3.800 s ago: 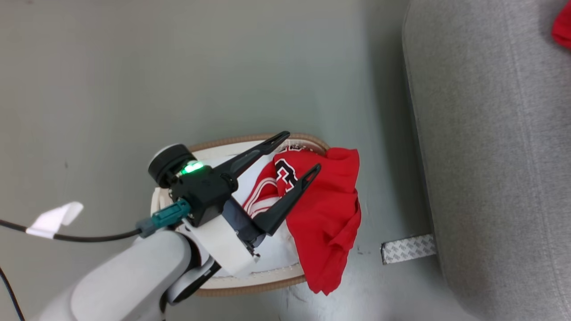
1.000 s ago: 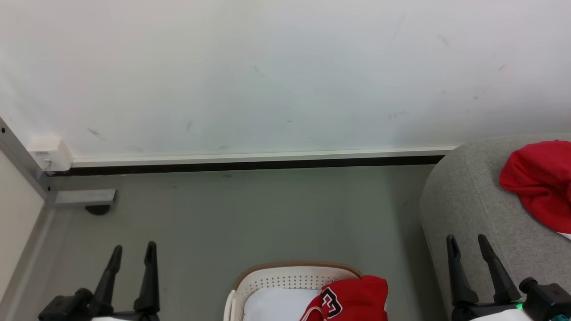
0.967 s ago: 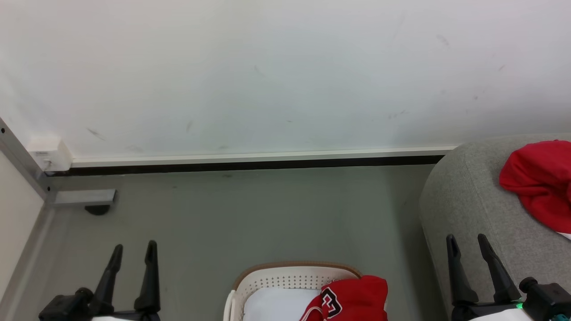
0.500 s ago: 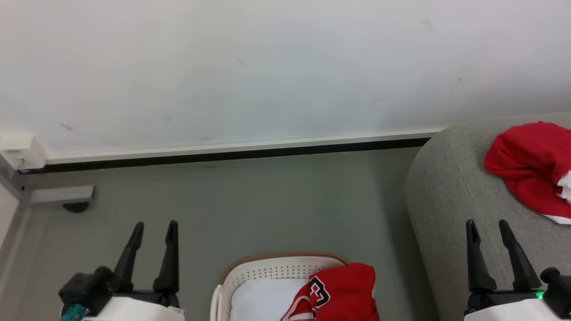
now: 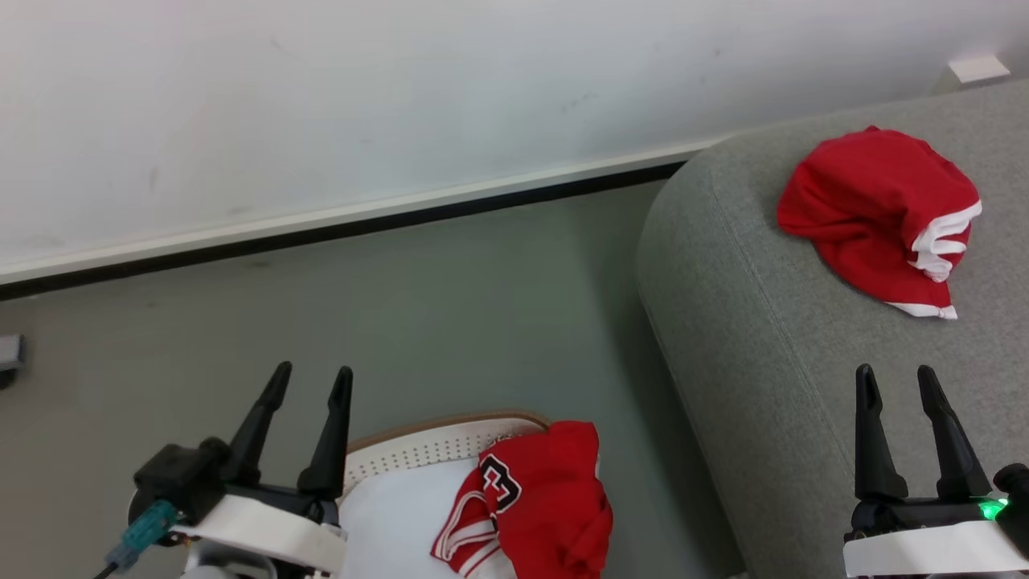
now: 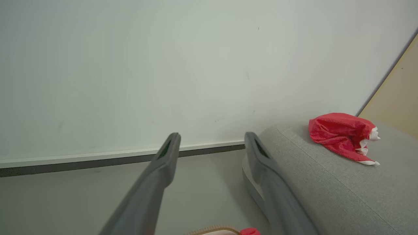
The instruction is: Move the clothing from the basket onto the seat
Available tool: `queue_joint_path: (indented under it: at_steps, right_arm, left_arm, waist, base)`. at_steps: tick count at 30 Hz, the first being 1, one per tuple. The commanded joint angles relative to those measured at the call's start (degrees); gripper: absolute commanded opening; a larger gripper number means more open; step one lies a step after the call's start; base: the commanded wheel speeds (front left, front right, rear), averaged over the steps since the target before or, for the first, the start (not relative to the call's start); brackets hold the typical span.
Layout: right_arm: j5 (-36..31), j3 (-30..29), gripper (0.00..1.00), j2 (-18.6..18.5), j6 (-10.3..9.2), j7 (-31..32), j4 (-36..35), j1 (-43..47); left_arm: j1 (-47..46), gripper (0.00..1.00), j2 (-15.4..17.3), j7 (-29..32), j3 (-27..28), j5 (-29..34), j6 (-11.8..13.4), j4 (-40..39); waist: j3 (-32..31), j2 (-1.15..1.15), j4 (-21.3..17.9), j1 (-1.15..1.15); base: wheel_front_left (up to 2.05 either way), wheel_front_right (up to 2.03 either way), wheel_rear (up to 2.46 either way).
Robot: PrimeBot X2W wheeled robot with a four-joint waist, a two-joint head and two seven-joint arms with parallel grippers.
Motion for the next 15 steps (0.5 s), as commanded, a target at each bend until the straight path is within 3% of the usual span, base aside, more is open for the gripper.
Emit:
queue_joint_path:
  at_steps: [1, 8, 15]
  right_arm:
    - [-0.15, -0.43, 1.0, 0.19, -0.13, -0.2, -0.68, -0.74]
    - [-0.5, -1.95, 1.0, 0.63, -0.13, -0.17, -3.74, -1.51]
    - [3.39, -3.32, 1.0, 0.62, -0.13, -0.18, -7.24, -3.44]
  left_arm:
    - [-1.15, 1.0, 0.95, 0.04, -0.58, -0.19, 0.06, 0.58]
    - [-5.19, 1.0, 4.33, 3.29, -5.38, 0.87, 0.07, 3.0]
    - [-10.98, 1.0, 7.22, 9.48, -12.39, 2.59, 0.07, 7.14]
  waist:
    - [2.71, 0.0, -2.54, -0.01]
    - [8.46, 0.0, -5.33, -0.01]
    - [16.1, 0.0, -6.47, -0.01]
  base:
    - [0.0, 0.0, 0.0]
    - [0.0, 0.0, 0.0]
    - [0.0, 0.0, 0.0]
